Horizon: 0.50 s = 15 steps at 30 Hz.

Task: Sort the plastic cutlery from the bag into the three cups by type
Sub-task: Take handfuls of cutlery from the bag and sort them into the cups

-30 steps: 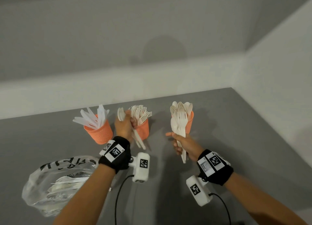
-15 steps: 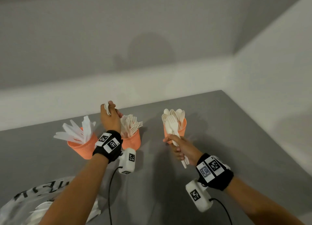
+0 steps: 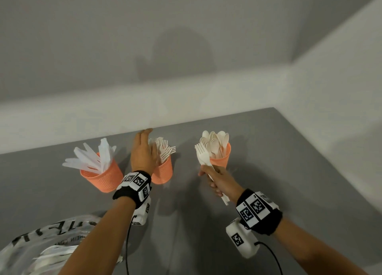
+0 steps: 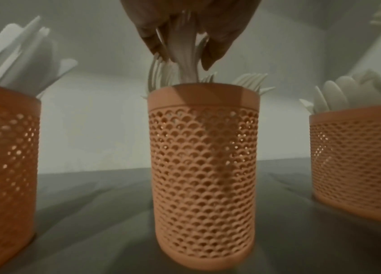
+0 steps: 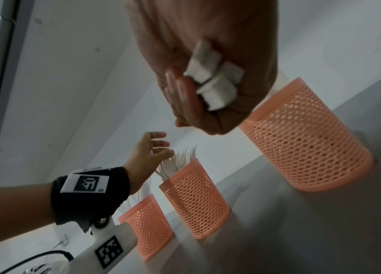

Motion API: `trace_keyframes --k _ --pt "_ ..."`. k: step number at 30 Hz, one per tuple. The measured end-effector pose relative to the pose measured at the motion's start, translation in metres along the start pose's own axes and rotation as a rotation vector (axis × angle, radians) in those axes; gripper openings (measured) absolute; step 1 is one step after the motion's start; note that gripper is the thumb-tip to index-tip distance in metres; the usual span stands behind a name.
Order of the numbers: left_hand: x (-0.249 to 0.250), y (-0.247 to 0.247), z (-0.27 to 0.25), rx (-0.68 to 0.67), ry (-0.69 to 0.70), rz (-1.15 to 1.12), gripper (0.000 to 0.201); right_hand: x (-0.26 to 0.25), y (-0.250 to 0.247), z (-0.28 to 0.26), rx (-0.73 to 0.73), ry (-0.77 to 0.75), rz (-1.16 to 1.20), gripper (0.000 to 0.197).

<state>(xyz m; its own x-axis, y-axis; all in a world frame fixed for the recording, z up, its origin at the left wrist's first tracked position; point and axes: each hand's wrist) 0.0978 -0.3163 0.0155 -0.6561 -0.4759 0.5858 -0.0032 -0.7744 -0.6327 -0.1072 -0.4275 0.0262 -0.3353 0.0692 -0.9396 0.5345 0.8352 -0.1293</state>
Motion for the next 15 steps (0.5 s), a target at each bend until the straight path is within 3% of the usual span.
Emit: trace_keyframes --k 3,8,10,12,15 --pt "0.001 0.0 -0.003 -0.146 0.077 0.048 0.044 -0.001 0.003 -0.002 0.027 -0.014 -0.007 0.031" --pt "-0.004 0.006 -0.002 -0.329 0.145 0.305 0.087 -0.003 0.005 -0.004 0.101 -0.081 -0.108 0.034" --pt "-0.002 0.007 -0.001 -0.369 0.12 0.393 0.094 -0.001 0.005 -0.004 0.154 -0.13 -0.195 0.037" --pt "0.005 0.005 -0.004 -0.35 0.084 0.38 0.091 0.0 0.004 -0.005 0.192 -0.163 -0.228 0.04" --pt "0.025 -0.004 -0.011 -0.216 0.107 0.188 0.08 0.005 0.006 -0.001 0.242 -0.152 -0.144 0.04"
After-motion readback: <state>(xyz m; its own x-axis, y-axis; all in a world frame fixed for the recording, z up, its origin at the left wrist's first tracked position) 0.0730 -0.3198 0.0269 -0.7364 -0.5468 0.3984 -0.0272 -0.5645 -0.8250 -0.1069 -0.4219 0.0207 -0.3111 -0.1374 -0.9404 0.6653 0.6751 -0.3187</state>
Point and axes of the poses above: each hand's wrist, its own z-axis towards the middle knuckle, its own y-axis out of the palm, x = y × z, and after that the axes turned 4 degrees about x, right-handed
